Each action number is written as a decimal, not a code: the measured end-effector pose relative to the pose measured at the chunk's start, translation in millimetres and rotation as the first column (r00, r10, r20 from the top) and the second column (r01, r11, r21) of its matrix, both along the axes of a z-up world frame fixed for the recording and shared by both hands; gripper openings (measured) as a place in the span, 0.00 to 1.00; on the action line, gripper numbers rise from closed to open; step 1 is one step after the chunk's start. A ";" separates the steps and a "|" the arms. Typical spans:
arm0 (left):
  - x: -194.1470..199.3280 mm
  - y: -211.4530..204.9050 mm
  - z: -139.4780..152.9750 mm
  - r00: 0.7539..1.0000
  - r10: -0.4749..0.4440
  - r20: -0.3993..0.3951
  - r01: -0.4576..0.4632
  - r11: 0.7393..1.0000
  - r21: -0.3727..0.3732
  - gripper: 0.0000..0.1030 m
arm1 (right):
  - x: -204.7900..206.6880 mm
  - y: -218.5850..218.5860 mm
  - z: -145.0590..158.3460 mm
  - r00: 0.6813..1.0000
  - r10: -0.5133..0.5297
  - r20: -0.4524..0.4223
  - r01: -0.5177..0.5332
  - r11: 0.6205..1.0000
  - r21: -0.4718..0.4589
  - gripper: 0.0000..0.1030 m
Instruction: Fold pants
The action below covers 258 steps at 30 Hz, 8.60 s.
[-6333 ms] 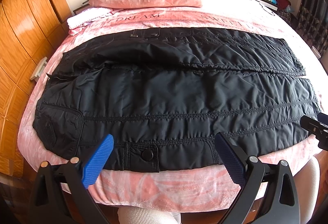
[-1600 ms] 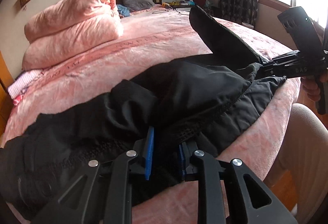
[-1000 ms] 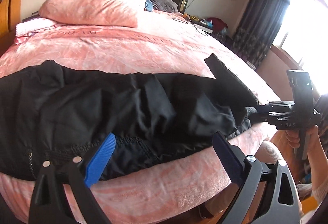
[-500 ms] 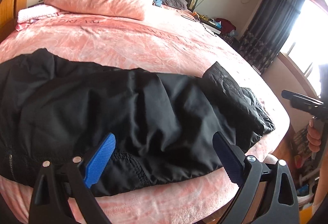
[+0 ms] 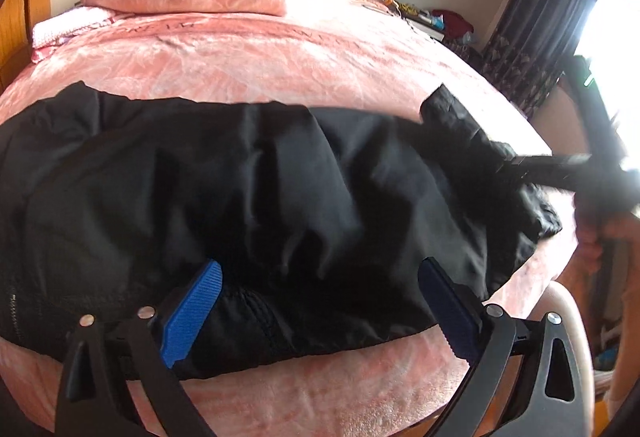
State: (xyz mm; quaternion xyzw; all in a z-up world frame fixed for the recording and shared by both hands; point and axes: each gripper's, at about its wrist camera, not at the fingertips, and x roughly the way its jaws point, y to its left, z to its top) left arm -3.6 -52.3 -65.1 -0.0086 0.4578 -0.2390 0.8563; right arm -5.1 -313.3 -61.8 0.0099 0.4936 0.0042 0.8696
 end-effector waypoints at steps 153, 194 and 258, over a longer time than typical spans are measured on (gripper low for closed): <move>191.5 114.4 19.2 0.933 -0.359 -0.035 0.322 0.786 0.527 0.82 | 8.0 44.7 -7.1 0.984 0.157 0.088 -0.167 0.978 0.121 0.81; 151.3 151.5 9.8 0.991 0.007 0.135 -0.063 0.907 0.416 0.81 | 10.0 42.1 -41.5 0.994 0.108 0.008 -0.108 0.993 0.046 0.85; -4.8 57.7 21.0 0.962 0.266 0.063 -0.271 0.957 0.105 0.96 | -146.2 -203.3 34.5 0.865 -0.478 0.153 0.471 0.878 0.081 0.42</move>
